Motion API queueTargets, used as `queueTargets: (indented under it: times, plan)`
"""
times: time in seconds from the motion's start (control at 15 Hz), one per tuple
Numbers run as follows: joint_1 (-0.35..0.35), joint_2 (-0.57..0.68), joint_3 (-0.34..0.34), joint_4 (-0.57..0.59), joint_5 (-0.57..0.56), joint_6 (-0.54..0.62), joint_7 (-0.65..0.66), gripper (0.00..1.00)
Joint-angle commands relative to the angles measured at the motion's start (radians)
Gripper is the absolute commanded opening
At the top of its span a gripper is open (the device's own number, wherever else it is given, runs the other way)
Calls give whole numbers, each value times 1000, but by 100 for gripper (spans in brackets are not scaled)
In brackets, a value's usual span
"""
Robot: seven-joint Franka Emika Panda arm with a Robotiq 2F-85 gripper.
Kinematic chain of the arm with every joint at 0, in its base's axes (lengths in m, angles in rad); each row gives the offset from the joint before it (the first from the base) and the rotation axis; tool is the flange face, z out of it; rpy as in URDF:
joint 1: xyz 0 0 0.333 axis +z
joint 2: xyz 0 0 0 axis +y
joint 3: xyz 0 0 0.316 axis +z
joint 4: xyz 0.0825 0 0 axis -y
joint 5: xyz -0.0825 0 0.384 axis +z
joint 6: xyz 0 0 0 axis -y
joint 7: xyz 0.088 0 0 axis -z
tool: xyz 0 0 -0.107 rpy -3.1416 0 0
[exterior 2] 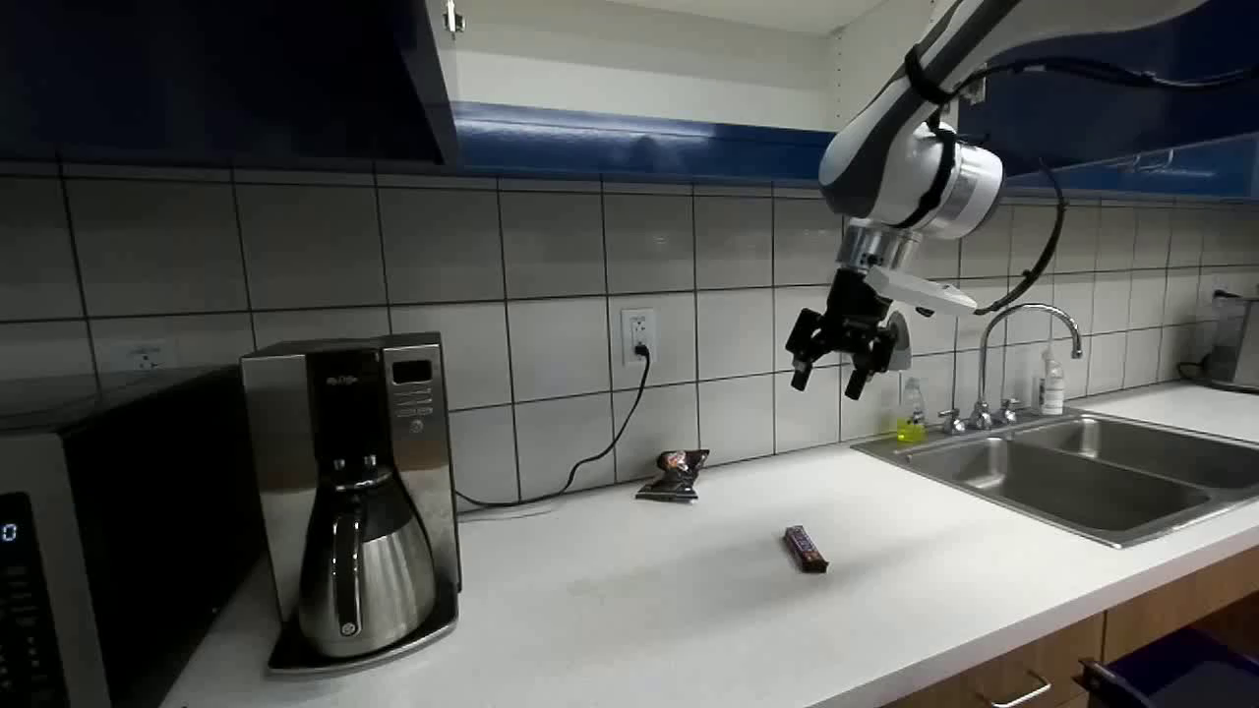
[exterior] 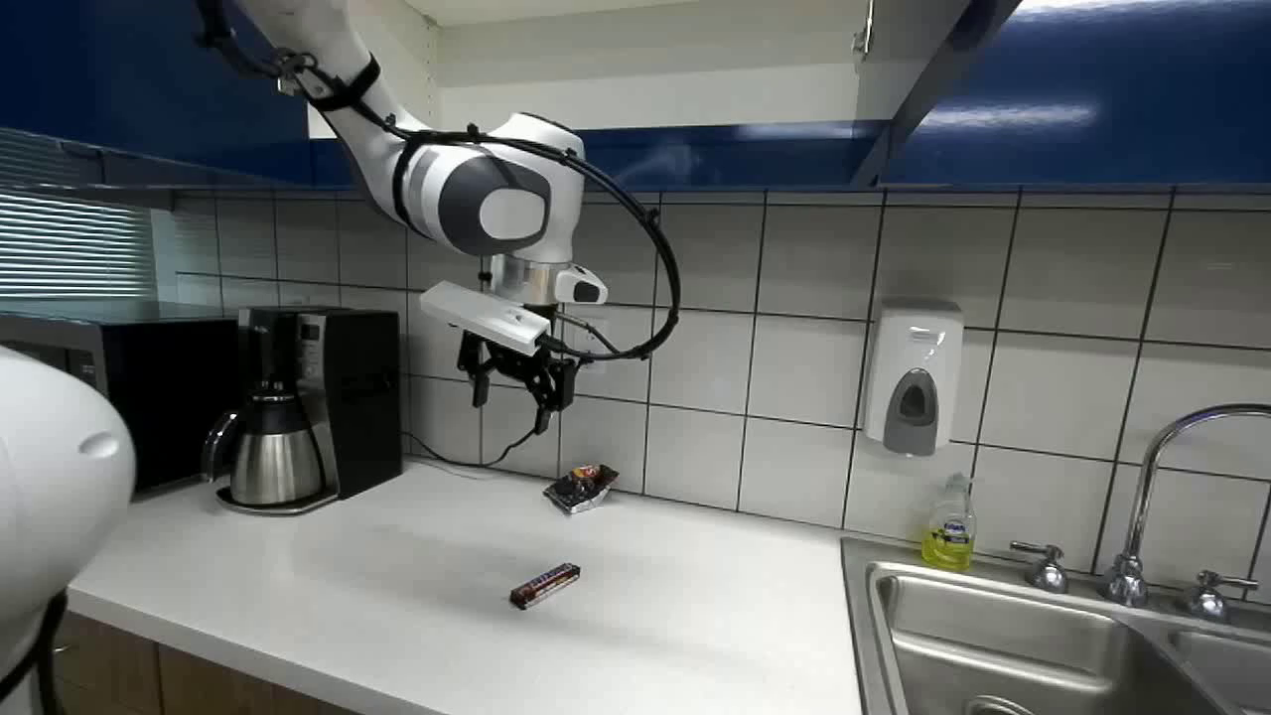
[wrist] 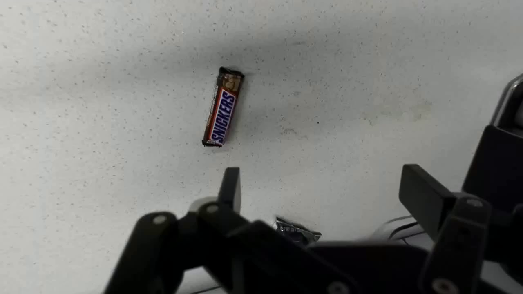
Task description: Put the packet closest to you in the top cabinet
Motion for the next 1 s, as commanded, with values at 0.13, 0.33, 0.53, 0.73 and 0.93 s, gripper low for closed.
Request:
queueTargets:
  times: [0.13, 0.33, 0.53, 0.73, 0.93]
  plan:
    - [-27, 1, 27, 1, 8, -4, -5, 100]
    - [-27, 2, 27, 1, 8, -4, -5, 100]
    - [-52, 10, 49, 8, -59, -26, 70, 100]
    - [-89, 8, 84, 6, -168, -48, 188, 100]
    - [-92, 7, 95, 6, -192, -54, 220, 100]
